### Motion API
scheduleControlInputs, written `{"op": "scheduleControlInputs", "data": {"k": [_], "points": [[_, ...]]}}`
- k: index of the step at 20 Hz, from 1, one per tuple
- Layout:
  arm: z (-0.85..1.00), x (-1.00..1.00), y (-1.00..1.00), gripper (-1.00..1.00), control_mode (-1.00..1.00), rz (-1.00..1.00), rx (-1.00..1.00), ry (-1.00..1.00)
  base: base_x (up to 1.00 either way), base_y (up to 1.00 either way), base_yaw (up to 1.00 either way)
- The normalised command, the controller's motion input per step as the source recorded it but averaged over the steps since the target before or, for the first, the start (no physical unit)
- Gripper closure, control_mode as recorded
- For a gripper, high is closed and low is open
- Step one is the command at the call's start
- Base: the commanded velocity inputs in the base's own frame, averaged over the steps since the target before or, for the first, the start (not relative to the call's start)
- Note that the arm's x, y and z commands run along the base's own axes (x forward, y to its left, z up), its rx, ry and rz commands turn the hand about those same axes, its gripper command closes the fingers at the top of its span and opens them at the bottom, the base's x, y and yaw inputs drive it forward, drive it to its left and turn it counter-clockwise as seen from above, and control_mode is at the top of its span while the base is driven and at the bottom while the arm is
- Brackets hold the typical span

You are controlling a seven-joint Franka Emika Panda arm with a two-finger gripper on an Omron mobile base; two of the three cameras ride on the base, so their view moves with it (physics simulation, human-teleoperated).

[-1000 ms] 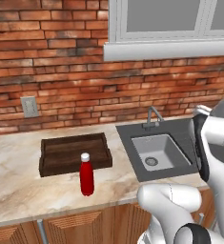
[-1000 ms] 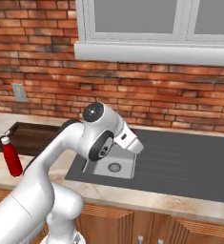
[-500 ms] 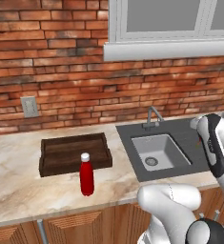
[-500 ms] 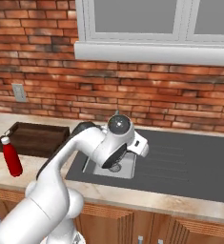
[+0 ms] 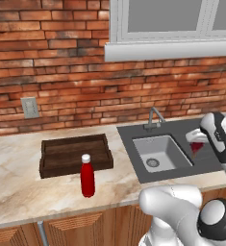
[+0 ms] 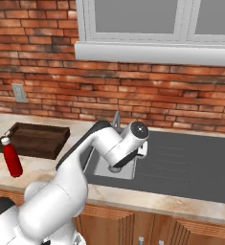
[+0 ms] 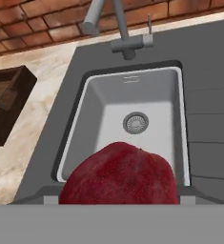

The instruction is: Pick up all produce items and place them in the sink. Turn on the sink faucet to wash them. Then turn the sink off and put them in the tray.

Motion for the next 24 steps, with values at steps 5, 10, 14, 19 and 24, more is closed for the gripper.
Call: {"op": "scheduleControlInputs", "data": {"k": [5, 10, 14, 19, 24], "points": [[-0.35, 0.32, 0.31, 1.00, -1.00, 0.23, 0.00, 0.15, 0.00, 0.00, 0.00], [-0.25, 0.30, 0.16, 1.00, -1.00, 0.10, 0.00, 0.05, 0.00, 0.00, 0.00], [-0.34, 0.25, 0.27, 1.00, -1.00, 0.09, 0.00, 0.00, 0.00, 0.00, 0.00], [-0.42, 0.16, 0.25, 1.00, -1.00, 0.07, 0.00, 0.00, 0.00, 0.00, 0.00], [-0.26, 0.12, 0.13, 1.00, -1.00, 0.02, 0.00, 0.00, 0.00, 0.00, 0.00]]}}
